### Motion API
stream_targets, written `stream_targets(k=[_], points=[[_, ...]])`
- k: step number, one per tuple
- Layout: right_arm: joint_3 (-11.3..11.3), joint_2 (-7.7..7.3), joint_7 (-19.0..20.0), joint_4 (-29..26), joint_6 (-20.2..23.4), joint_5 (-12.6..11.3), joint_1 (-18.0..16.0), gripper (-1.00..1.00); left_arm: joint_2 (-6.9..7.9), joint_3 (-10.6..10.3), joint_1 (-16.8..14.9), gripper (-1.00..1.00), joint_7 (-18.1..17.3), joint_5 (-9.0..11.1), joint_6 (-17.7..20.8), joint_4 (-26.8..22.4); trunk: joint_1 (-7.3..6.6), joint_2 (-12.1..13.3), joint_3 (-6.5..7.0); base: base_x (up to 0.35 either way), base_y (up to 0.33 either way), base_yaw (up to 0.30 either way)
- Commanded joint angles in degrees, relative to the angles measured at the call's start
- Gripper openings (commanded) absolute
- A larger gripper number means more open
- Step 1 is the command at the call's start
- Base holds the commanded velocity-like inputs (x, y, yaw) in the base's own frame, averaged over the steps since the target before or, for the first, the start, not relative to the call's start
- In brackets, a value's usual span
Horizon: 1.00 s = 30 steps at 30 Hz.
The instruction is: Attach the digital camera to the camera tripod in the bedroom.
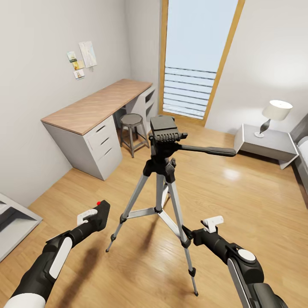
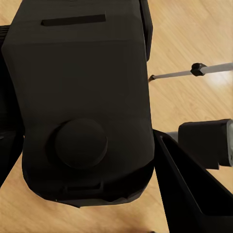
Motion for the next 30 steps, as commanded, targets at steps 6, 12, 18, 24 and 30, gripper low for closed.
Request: stream_targets(k=[6,12,18,24,30], points=[[-0.1,-0.02,0.5,-0.1,0.3,0.0,0.0,1.0,-0.02,0.1,0.0,-1.0,-0.2,0.2,0.4,-0.1,0.02,-0.1,-0.07,0.0,0.0,0.0],[0.1,-0.04,0.9,-0.1,0.2,-0.1,0.0,1.0,-0.02,0.1,0.0,-1.0,-0.2,0.2,0.4,-0.1,0.02,-0.1,-0.07,0.0,0.0,0.0],[1.3,-0.03,1.0,-0.1,0.2,0.0,0.0,1.0,-0.01,0.1,0.0,-1.0,-0.2,0.2,0.4,0.0,0.02,-0.1,-0.07,0.0,0.0,0.0],[2.7,-0.01,0.9,-0.1,-0.2,0.2,0.0,1.0,0.01,0.1,0.0,-1.0,-0.3,0.2,0.4,0.0,0.02,-0.1,-0.07,0.0,0.0,0.0],[3.1,0.08,0.4,0.1,-2.2,0.3,0.0,1.0,0.03,0.1,0.0,-1.0,-0.3,0.2,0.5,0.0,0.02,-0.1,-0.07,0.0,0.0,0.0]])
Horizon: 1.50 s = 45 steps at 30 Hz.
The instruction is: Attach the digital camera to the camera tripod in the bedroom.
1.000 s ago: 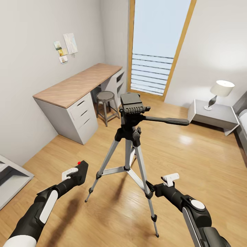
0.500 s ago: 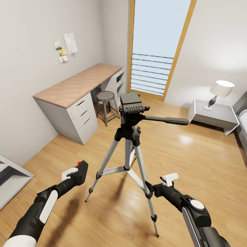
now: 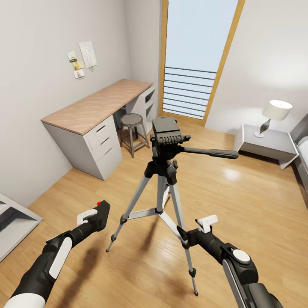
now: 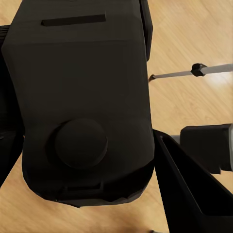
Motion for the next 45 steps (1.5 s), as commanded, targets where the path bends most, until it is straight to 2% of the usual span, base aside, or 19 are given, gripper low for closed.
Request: stream_targets(k=[1,8,12,13,18,30,37,45], points=[[0.1,0.05,0.1,0.0,0.0,0.0,0.0,1.0,-0.03,0.1,0.0,-1.0,-0.2,0.2,0.4,-0.1,0.02,-0.1,-0.07,0.0,0.0,0.0],[2.3,1.15,-0.4,1.3,-1.7,0.9,0.0,1.0,0.01,0.1,0.0,-1.0,-0.4,0.3,0.4,0.1,0.02,-0.1,-0.07,0.0,0.0,0.0],[2.6,2.35,-0.4,2.2,-2.5,2.7,0.0,1.0,0.02,0.1,0.0,-1.0,-0.4,0.3,0.4,0.0,0.02,-0.1,-0.07,0.0,0.0,0.0],[2.7,2.84,-0.5,2.6,-3.2,3.8,0.0,1.0,0.02,0.1,0.0,-1.0,-0.4,0.3,0.4,0.0,0.02,-0.1,-0.07,0.0,0.0,0.0],[2.8,3.56,-0.5,3.3,-4.6,6.1,0.0,1.0,0.03,0.1,0.0,-1.0,-0.4,0.3,0.4,0.1,0.02,-0.1,-0.07,0.0,0.0,0.0],[2.9,3.82,-0.5,4.2,-6.2,7.6,0.0,1.0,0.03,0.1,0.0,-1.0,-0.5,0.3,0.4,0.1,0.02,-0.1,-0.07,0.0,0.0,0.0],[2.9,3.71,-0.5,5.3,-8.8,7.9,0.0,1.0,0.03,0.1,0.0,-1.0,-0.4,0.3,0.4,0.1,0.02,-0.1,-0.07,0.0,0.0,0.0],[2.9,3.72,-0.5,7.1,-12.4,10.5,0.0,1.0,0.03,0.1,0.0,-1.0,-0.4,0.2,0.4,0.1,0.02,-0.1,-0.07,0.0,0.0,0.0]])
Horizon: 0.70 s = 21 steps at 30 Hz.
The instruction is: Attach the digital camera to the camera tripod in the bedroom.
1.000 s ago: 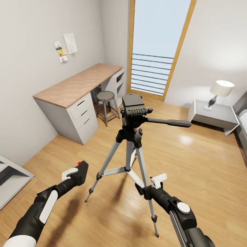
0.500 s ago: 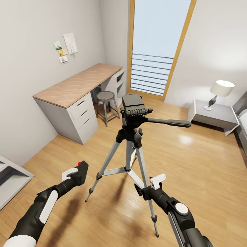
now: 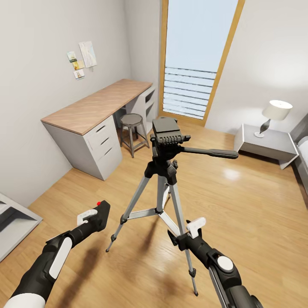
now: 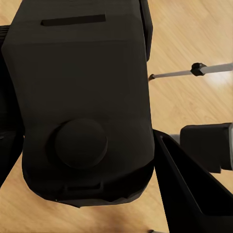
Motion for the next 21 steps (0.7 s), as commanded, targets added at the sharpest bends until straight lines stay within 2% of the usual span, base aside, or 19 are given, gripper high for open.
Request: stream_targets(k=[1,16,21], points=[[-0.1,0.02,0.3,-0.1,0.1,0.9,0.0,1.0,-0.01,0.1,0.0,-1.0,-0.2,0.2,0.4,-0.1,0.02,-0.1,-0.07,0.0,0.0,0.0],[0.0,-0.48,1.1,0.1,-1.2,3.9,0.0,1.0,-0.01,0.1,0.0,-1.0,-0.2,0.2,0.4,-0.1,0.02,-0.1,-0.07,0.0,0.0,0.0],[0.0,-0.47,1.2,0.0,-2.2,7.2,-0.4,1.0,-0.01,0.1,0.0,-1.0,-0.2,0.2,0.4,-0.1,0.02,-0.1,-0.07,0.0,0.0,0.0]])
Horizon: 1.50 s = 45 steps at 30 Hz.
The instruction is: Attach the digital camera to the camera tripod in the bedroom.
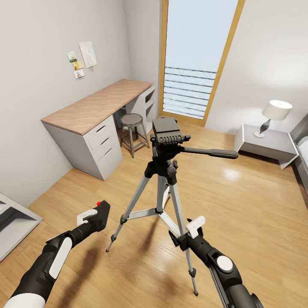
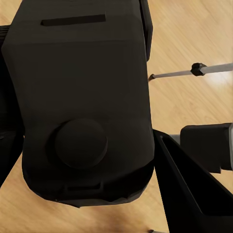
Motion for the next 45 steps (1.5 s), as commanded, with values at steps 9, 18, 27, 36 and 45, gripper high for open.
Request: stream_targets(k=[9,18,27,36,45], points=[[-0.2,0.32,0.3,0.5,-0.2,1.8,-2.4,1.0,-0.01,0.1,0.0,-1.0,-0.2,0.2,0.4,0.0,0.02,-0.1,-0.07,0.0,0.0,0.0],[-0.3,0.47,-0.2,4.0,-0.3,1.7,-4.8,1.0,-0.01,0.1,0.0,-1.0,-0.2,0.2,0.4,0.0,0.02,-0.1,-0.07,0.0,0.0,0.0],[-0.4,0.47,-0.6,5.8,-0.4,1.7,-5.3,1.0,-0.01,0.1,0.0,-1.0,-0.2,0.2,0.4,0.0,0.02,-0.1,-0.07,0.0,0.0,0.0],[-0.4,0.47,-0.7,6.3,-0.3,1.6,-6.2,1.0,-0.01,0.1,0.0,-1.0,-0.2,0.2,0.4,0.0,0.02,-0.1,-0.07,0.0,0.0,0.0],[-0.5,0.54,-0.7,7.5,-0.2,1.6,-7.2,1.0,-0.01,0.1,0.0,-1.0,-0.2,0.2,0.4,0.0,0.02,-0.1,-0.07,0.0,0.0,0.0]])
